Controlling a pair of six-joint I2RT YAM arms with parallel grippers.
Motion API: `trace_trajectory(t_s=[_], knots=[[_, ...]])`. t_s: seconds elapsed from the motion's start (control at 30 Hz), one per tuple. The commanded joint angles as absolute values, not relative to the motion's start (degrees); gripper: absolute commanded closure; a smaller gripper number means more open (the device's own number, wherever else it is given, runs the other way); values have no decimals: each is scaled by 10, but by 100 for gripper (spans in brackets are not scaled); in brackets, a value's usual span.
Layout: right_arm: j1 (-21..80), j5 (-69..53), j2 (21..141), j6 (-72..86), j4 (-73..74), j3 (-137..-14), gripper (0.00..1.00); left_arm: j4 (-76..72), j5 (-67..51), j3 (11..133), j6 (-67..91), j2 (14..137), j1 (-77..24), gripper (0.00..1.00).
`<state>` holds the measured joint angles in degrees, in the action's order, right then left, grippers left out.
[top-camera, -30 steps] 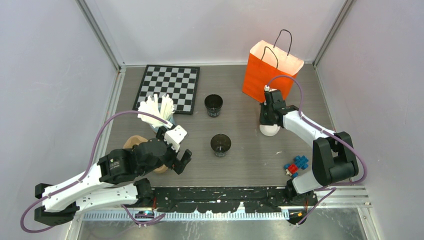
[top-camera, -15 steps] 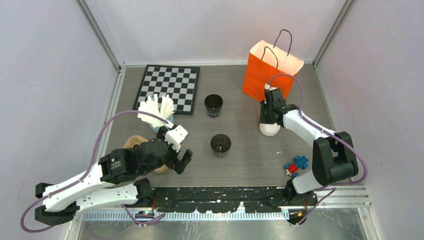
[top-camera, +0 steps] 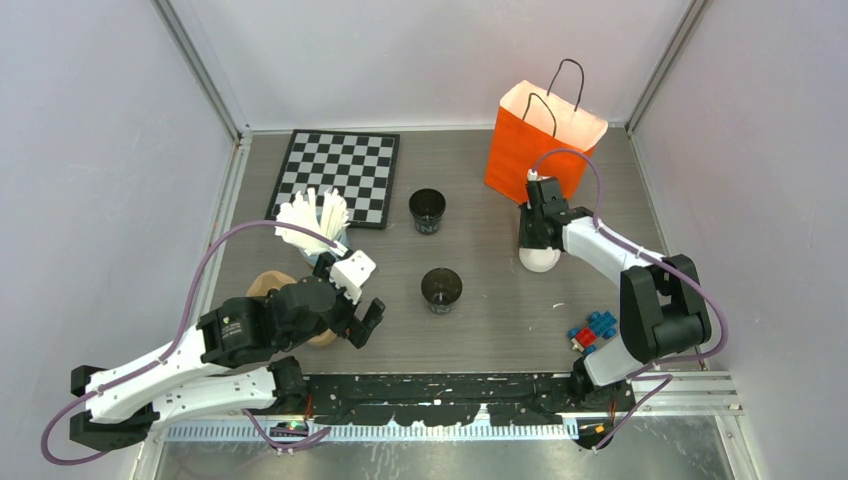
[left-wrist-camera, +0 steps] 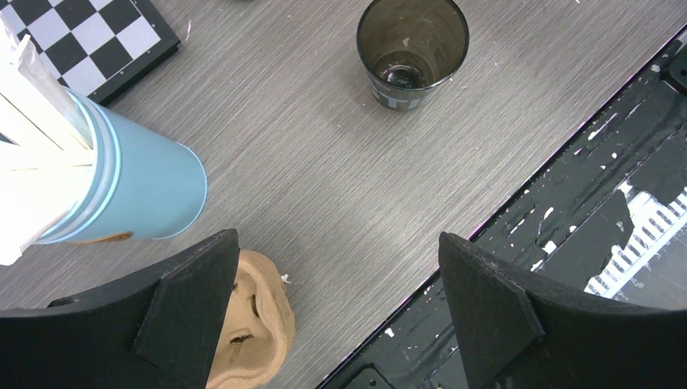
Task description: Pack the takeout coffee
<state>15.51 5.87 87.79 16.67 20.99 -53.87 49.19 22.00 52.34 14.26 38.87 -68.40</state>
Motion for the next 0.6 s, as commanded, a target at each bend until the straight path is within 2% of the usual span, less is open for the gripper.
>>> trace_trajectory(t_s=[0.0,0.13,0.3,0.57], knots=[[153,70,882,171,196,-560,80,488,228,527,135,388,-685,5],[153,72,882,170,194,-558,82,487,229,527,135,388,-685,5],[152,70,875,165,195,-558,99,487,229,527,135,387,-685,5],[152,66,843,178,224,-574,100,486,230,526,136,386,-685,5]])
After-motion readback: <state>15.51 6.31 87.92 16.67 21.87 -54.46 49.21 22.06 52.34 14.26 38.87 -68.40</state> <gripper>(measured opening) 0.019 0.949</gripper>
